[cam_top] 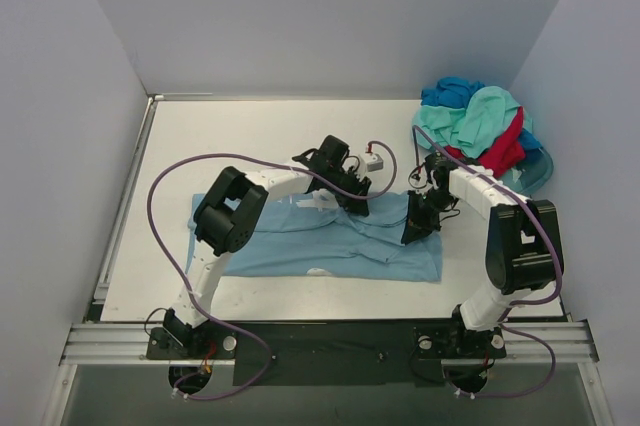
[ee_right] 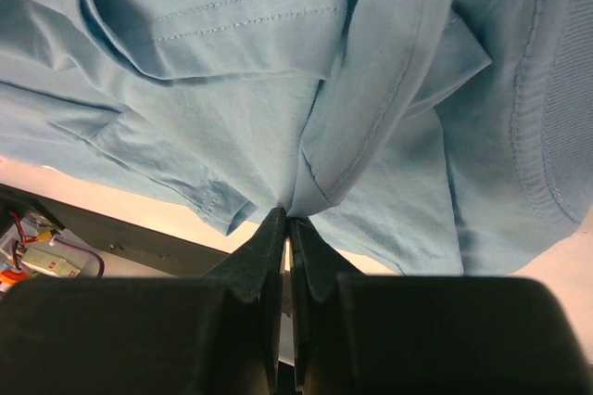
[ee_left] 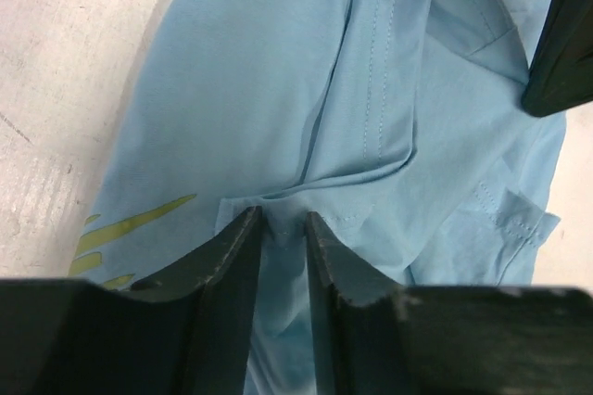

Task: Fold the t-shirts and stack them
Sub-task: Fold the other side of the tshirt into a rectangle

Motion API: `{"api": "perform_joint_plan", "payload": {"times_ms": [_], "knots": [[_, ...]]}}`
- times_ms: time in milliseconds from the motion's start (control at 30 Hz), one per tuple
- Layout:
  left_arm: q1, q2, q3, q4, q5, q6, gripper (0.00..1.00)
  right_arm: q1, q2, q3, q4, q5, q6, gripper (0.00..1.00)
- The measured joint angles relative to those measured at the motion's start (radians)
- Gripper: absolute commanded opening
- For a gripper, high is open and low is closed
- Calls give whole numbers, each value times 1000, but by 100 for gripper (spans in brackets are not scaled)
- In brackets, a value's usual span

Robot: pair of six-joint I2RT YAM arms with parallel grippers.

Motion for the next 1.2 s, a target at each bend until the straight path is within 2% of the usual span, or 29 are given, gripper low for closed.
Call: {"api": "perform_joint_plan", "payload": {"times_ms": [33,67,300,733,767,800,867,933,1033,1200], "knots": [[0,0,0,-3,0,4,4,0,0,0,0,0,0,0],[0,0,0,-5,1,-1,0,0,0,0,0,0,0,0],[11,0,0,-7,13,-40,0,-2,0,-5,3,11,1,0],[90,-40,-14,-8,-46,-125,0,-29,47,-47,17,30,15,0],[88,-43,-16,-10,-47,-124,4,-29,48,-47,17,30,16,0],[85,-44,-18,-10,-47,-122,18,-29,48,-47,17,30,16,0],[81,-45,-18,-13,-47,-121,38,-29,48,-47,17,30,15,2],[80,-46,-18,-18,-44,-113,50,-29,48,-47,16,34,16,12],[81,-47,-16,-39,-43,-109,58,-29,48,-46,10,44,27,27],[85,-60,35,-116,-37,-66,59,-29,33,-18,-16,83,34,34]]}}
